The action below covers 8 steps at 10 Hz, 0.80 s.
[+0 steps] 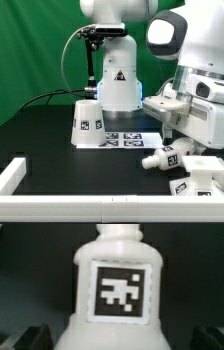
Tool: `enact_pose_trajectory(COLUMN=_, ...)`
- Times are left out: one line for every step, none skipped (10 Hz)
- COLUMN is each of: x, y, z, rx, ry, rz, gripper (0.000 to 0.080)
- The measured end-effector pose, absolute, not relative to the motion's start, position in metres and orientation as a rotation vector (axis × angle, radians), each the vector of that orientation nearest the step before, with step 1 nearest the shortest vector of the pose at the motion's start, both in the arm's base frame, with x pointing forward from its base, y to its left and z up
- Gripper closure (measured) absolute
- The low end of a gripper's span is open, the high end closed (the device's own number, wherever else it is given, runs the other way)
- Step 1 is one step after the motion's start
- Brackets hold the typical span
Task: Assemble lamp
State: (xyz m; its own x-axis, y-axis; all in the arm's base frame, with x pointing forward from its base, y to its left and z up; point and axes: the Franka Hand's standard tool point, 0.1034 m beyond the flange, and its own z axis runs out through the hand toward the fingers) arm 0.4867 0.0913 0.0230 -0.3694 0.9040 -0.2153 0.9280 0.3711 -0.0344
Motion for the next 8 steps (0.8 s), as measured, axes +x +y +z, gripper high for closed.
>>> enact_pose_trajectory(x=0.4868, y=0.0907, z=0.0230, rx=1.663, ry=2.464, rz=-0.225, gripper=0.0101)
enact_pose_trajectory(x=0.4867, y=0.0906, z=0.0230, rx=1.663, ry=2.464, rz=-0.225, gripper=0.0101)
enact_pose_trajectory(x=0.4867, y=0.0905, z=0.0228, rx=1.664, ry=2.464, rz=-0.225, gripper=0.0188)
enact_pose_trajectory(x=0.4869, y=0.0902, z=0.0230, rx=1.664, ry=2.463, rz=-0.225, gripper=0.0188)
enact_pose_trajectory(x=0.4869, y=0.0902, z=0.0230, rx=1.664, ry=2.463, rz=-0.225, gripper=0.0242)
enact_pose_trajectory(x=0.4870, y=0.0901, z=0.0231, rx=1.664, ry=2.462, rz=-0.225, gripper=0.0242)
enact_pose_trajectory(x=0.4870, y=0.0899, z=0.0231, rx=1.664, ry=2.462, rz=-0.225, gripper=0.0242)
enact_pose_trajectory(x=0.4871, y=0.0898, z=0.0232, rx=1.665, ry=2.462, rz=-0.225, gripper=0.0242)
